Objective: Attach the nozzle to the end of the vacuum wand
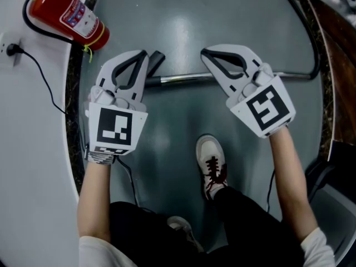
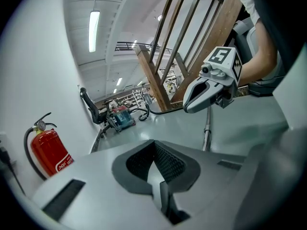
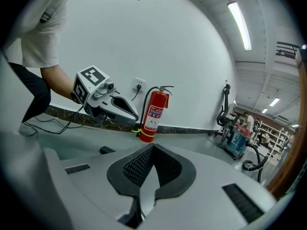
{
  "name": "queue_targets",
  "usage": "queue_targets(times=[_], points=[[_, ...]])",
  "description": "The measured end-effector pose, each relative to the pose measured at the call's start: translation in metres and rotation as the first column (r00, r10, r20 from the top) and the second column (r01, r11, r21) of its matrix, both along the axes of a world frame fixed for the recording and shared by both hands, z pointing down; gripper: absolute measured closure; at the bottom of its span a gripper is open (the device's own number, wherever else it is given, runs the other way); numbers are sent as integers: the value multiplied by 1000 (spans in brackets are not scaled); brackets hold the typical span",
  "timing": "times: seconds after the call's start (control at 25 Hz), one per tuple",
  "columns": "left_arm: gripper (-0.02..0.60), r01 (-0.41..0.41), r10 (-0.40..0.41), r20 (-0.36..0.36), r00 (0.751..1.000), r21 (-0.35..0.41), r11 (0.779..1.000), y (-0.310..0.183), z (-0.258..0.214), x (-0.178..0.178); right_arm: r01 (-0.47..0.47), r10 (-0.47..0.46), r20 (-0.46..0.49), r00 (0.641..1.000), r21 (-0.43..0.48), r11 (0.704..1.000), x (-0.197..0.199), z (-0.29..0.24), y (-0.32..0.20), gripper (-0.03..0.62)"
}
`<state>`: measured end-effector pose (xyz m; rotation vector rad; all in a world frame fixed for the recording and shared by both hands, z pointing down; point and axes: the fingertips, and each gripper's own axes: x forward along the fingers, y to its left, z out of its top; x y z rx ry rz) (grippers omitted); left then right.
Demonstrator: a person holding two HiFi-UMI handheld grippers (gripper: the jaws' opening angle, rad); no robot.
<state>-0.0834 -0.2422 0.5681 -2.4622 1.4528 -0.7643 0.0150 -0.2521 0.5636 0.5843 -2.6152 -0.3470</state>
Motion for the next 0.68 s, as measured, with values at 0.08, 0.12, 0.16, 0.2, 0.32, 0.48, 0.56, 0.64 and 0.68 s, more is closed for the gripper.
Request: queue_targets(times=[0.08, 0.12, 0.16, 0.2, 0.32, 0.48, 0.56, 0.64, 0.68], points=[[581, -1, 1, -3, 1000, 3, 1000, 0, 1, 1, -4, 4, -5, 1000, -4, 1000, 1, 3, -1, 568], [581, -5, 5, -6, 1000, 10, 1000, 0, 1, 2, -6, 6, -8, 1000, -5, 1000, 2, 4, -1, 568], [581, -12, 12, -6, 1000, 17, 1000, 0, 1, 3, -8, 8, -10, 1000, -6, 1000, 2, 6, -2, 568], [581, -17, 17, -6, 1000, 21, 1000, 0, 1, 4, -10, 10, -13, 1000, -8, 1000, 2, 7, -2, 568], [581, -19, 19, -4, 1000, 11, 1000, 0, 3, 3, -16, 16, -25, 1000, -11, 1000, 2, 10, -4, 568], [581, -25, 25, -1, 1000, 12, 1000, 0, 5, 2, -21, 21, -40, 999, -7, 1000, 3, 13, -6, 568], [581, -28, 28, -3, 1000, 7, 1000, 1, 6, 3, -22, 22, -43, 999, -9, 1000, 3, 15, -6, 568], [581, -29, 29, -1, 1000, -1, 1000, 1, 6, 4, -21, 21, -47, 999, -10, 1000, 2, 16, -6, 568], [581, -30, 30, 1, 1000, -4, 1000, 1, 7, 5, -21, 20, -50, 999, -10, 1000, 2, 17, -6, 568]])
